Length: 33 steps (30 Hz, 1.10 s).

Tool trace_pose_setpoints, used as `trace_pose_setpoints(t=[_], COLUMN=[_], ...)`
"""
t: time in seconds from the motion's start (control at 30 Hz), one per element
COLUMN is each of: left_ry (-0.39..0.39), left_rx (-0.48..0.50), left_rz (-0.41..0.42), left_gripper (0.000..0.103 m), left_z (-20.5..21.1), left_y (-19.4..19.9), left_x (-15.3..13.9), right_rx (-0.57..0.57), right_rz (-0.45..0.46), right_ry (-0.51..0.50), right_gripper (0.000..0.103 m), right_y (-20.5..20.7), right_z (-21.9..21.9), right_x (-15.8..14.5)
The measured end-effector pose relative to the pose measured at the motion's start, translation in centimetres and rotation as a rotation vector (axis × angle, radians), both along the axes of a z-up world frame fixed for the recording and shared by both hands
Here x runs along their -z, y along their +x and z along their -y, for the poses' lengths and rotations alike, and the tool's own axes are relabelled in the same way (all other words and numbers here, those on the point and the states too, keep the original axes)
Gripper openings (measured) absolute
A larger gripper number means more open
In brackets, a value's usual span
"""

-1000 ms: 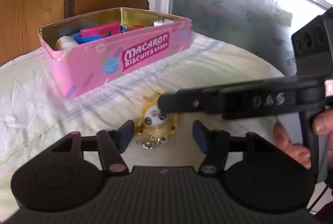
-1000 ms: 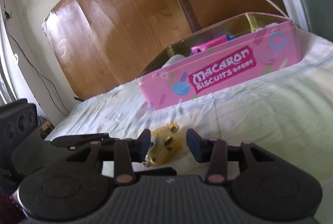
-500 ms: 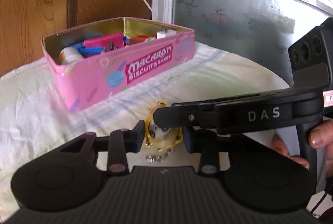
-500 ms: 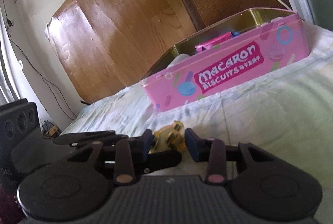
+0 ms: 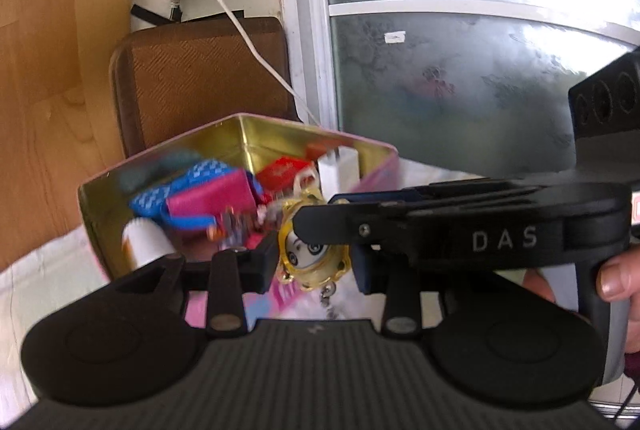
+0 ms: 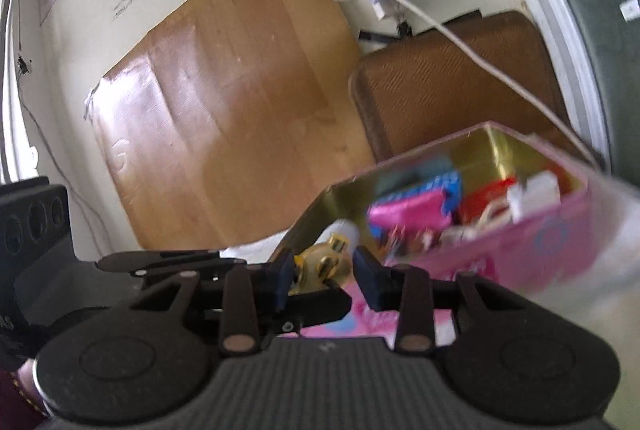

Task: Organize rigid objects
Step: 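Lower the keychain into the tin and open the left gripper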

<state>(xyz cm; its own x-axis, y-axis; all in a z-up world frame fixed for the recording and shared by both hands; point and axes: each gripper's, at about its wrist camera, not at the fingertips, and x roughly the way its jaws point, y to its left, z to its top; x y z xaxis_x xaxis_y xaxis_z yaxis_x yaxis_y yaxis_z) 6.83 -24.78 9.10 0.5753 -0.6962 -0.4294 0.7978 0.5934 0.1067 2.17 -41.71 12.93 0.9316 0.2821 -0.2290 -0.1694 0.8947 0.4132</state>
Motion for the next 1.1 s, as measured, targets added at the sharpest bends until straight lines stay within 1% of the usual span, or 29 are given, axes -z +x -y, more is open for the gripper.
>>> trace_pose_setpoints(t=[0.1, 0.23, 0.4, 0.6, 0.63, 0.67, 0.7, 0.73, 0.77, 0.87, 0.93, 1.0, 1.1], left_ry=[0.013, 0.032, 0.037, 0.049, 0.046, 0.044, 0.048, 0.046, 0.04, -0.005, -0.035, -0.055, -0.047], left_rx=[0.002, -0.021, -0.05, -0.1, -0.113, -0.131, -0.159, -0.192, -0.216, -0.263, -0.304, -0.335, -0.38], left_rz=[0.011, 0.008, -0.02, -0.056, -0.07, -0.088, -0.103, -0.11, -0.115, -0.135, -0.152, -0.169, -0.148], left_gripper=[0.04, 0.04, 0.04, 0.04, 0.042, 0.044, 0.053, 0.06, 0.062, 0.069, 0.073, 0.076, 0.078], left_z=[1.8, 3.7, 4.8, 5.6, 5.6, 5.7, 5.7, 5.6, 5.4, 4.2, 3.2, 2.0, 0.6], left_y=[1.4, 3.4, 6.0, 9.4, 10.1, 10.6, 11.0, 11.2, 11.2, 10.8, 10.3, 9.4, 7.1], left_x=[-0.3, -0.2, -0.2, 0.2, 0.3, 0.4, 0.5, 0.6, 0.6, 0.4, 0.0, -0.6, -1.3], right_rx=[0.016, 0.028, 0.022, 0.021, 0.029, 0.044, 0.071, 0.088, 0.094, 0.127, 0.147, 0.157, 0.156], right_rz=[0.005, -0.003, -0.023, -0.056, -0.057, -0.055, -0.043, -0.032, -0.029, 0.015, 0.035, 0.037, 0.051], right_ry=[0.011, 0.014, 0.025, 0.038, 0.041, 0.042, 0.047, 0.056, 0.062, 0.067, 0.098, 0.124, 0.121], right_gripper=[0.034, 0.034, 0.034, 0.034, 0.034, 0.036, 0.042, 0.045, 0.047, 0.047, 0.047, 0.048, 0.048], right_y=[2.0, 4.5, 7.8, 11.8, 12.5, 13.1, 13.4, 13.5, 13.4, 12.5, 11.8, 11.3, 9.9], right_z=[1.5, 3.1, 4.3, 4.2, 4.1, 4.0, 4.0, 4.2, 4.4, 4.9, 5.5, 5.6, 4.7], right_x=[-0.2, -0.1, 0.2, 0.4, 0.4, 0.6, 1.0, 1.3, 1.6, 1.6, 1.6, 1.4, 0.6])
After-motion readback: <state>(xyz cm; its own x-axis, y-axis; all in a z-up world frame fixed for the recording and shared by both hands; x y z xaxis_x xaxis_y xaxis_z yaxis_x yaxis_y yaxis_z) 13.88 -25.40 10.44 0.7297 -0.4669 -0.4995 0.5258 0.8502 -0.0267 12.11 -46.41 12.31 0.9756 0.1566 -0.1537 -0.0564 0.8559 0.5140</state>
